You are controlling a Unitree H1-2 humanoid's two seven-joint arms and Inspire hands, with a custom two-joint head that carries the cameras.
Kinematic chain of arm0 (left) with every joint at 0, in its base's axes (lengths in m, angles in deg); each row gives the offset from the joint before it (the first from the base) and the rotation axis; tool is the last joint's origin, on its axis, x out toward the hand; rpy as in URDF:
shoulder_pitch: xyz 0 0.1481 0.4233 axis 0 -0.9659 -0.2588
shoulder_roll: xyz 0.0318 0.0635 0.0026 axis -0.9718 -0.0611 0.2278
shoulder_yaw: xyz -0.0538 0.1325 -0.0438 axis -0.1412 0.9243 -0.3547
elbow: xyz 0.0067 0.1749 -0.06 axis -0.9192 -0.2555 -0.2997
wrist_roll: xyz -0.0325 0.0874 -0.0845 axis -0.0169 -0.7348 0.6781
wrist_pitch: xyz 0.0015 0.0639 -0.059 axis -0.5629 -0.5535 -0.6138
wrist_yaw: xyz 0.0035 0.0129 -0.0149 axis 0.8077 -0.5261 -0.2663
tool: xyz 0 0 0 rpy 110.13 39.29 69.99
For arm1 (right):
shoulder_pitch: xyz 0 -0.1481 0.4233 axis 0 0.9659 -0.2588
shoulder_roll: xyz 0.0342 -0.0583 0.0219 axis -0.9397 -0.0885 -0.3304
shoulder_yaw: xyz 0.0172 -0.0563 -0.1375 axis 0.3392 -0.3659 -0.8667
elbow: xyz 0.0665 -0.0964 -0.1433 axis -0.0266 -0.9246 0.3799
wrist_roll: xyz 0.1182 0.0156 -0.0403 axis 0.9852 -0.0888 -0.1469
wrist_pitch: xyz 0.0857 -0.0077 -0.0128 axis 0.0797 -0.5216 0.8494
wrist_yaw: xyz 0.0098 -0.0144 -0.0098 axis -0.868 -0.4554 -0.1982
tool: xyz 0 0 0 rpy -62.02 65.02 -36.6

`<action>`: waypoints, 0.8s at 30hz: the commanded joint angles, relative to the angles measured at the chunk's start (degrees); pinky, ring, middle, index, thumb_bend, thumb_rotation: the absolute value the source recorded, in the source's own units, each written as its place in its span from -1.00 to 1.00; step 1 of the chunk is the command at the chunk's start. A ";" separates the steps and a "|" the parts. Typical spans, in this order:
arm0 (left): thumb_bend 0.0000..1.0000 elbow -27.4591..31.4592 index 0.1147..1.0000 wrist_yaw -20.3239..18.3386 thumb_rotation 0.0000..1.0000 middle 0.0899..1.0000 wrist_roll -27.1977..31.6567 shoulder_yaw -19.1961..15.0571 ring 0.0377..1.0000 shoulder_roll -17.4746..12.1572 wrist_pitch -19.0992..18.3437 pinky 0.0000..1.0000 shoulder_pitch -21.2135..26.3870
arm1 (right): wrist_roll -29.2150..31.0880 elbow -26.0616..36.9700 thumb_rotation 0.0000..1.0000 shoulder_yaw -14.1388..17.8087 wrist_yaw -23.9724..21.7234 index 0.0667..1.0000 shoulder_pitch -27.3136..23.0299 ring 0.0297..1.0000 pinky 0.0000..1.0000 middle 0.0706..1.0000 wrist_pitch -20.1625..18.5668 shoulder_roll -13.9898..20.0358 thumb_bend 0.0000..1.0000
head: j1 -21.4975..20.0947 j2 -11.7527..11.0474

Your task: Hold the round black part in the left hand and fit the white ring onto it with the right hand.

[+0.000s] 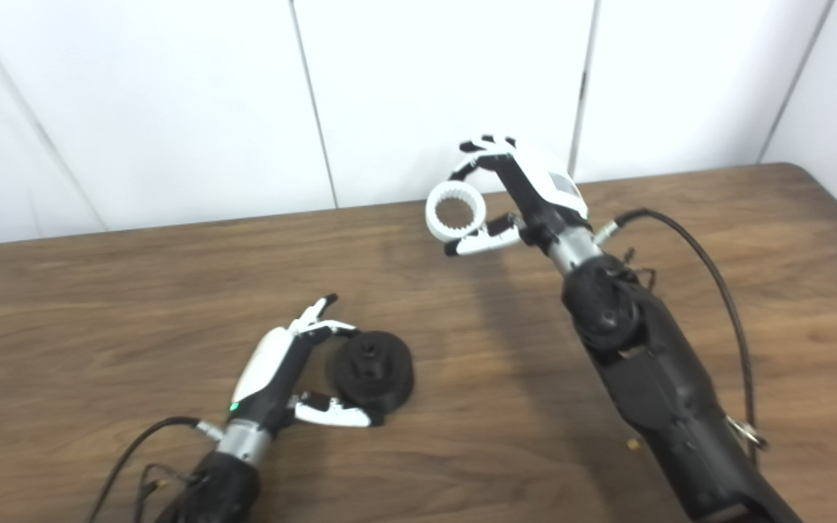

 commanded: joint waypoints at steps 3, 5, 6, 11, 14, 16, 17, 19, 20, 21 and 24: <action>0.95 -1.20 0.10 0.87 -0.50 1.00 -1.91 0.72 1.00 1.00 0.05 1.00 1.68 | 2.65 4.59 -0.71 1.16 -1.74 -0.11 -0.90 0.87 0.86 0.71 2.91 0.76 0.04 | 1.58 0.22; 0.97 -1.61 0.09 1.23 -0.51 1.00 -2.10 0.77 1.00 1.39 0.15 1.00 1.88 | 3.52 6.13 -0.71 1.21 -2.96 -0.11 -0.05 0.87 0.83 0.71 2.99 0.76 0.04 | 2.38 0.39; 0.98 -1.82 0.09 1.41 -0.50 1.00 -2.26 0.82 1.00 1.58 0.16 1.00 1.99 | 3.95 7.06 -0.71 1.20 -3.57 -0.12 0.45 0.87 0.81 0.71 2.93 0.82 0.04 | 2.47 0.41; 0.98 -2.13 0.09 1.70 -0.49 1.00 -2.83 0.91 1.00 2.01 -0.13 1.00 2.25 | 4.96 11.02 -0.71 0.81 -6.24 -0.12 2.92 0.89 0.86 0.71 2.94 0.80 0.04 | 2.54 0.50; 0.97 -1.97 0.10 1.29 -0.48 1.00 -2.57 0.81 1.00 1.97 -0.19 1.00 2.13 | 4.64 12.50 -0.71 0.48 -7.20 -0.12 4.25 0.87 0.80 0.70 3.58 0.83 0.05 | 2.34 0.62; 0.97 -1.76 0.10 1.09 -0.48 1.00 -2.40 0.74 1.00 1.92 -0.21 1.00 2.08 | 4.48 13.51 -0.71 0.25 -7.94 -0.12 4.94 0.86 0.77 0.70 3.72 0.91 0.05 | 2.28 0.73; 0.96 -1.68 0.10 1.06 -0.48 1.00 -2.35 0.70 1.00 1.89 -0.17 1.00 2.08 | 4.48 14.26 -0.71 0.19 -8.53 -0.12 5.31 0.86 0.75 0.70 3.54 1.01 0.05 | 2.30 0.72; 0.96 -1.59 0.10 1.06 -0.47 1.00 -2.39 0.67 1.00 1.84 -0.13 1.00 2.08 | 4.61 15.40 -0.71 0.23 -9.52 -0.12 5.87 0.86 0.72 0.70 3.26 1.13 0.05 | 2.30 0.72; 0.96 -1.61 0.10 1.13 -0.46 1.00 -2.48 0.65 1.00 1.81 -0.12 1.00 2.10 | 4.81 16.20 -0.71 0.13 -10.14 -0.12 6.36 0.86 0.71 0.70 3.24 1.25 0.05 | 2.20 0.79; 0.97 -1.64 0.10 1.18 -0.46 1.00 -2.52 0.63 1.00 1.78 -0.11 1.00 2.12 | 4.92 16.73 -0.71 0.08 -10.57 -0.12 6.68 0.86 0.71 0.71 3.22 1.28 0.04 | 2.09 0.82; 0.97 -1.72 0.10 1.15 -0.45 1.00 -2.59 0.64 1.00 1.70 -0.17 1.00 2.15 | 5.15 18.82 -0.72 0.00 -12.20 -0.12 7.84 0.86 0.71 0.71 2.13 1.26 0.04 | 2.00 0.83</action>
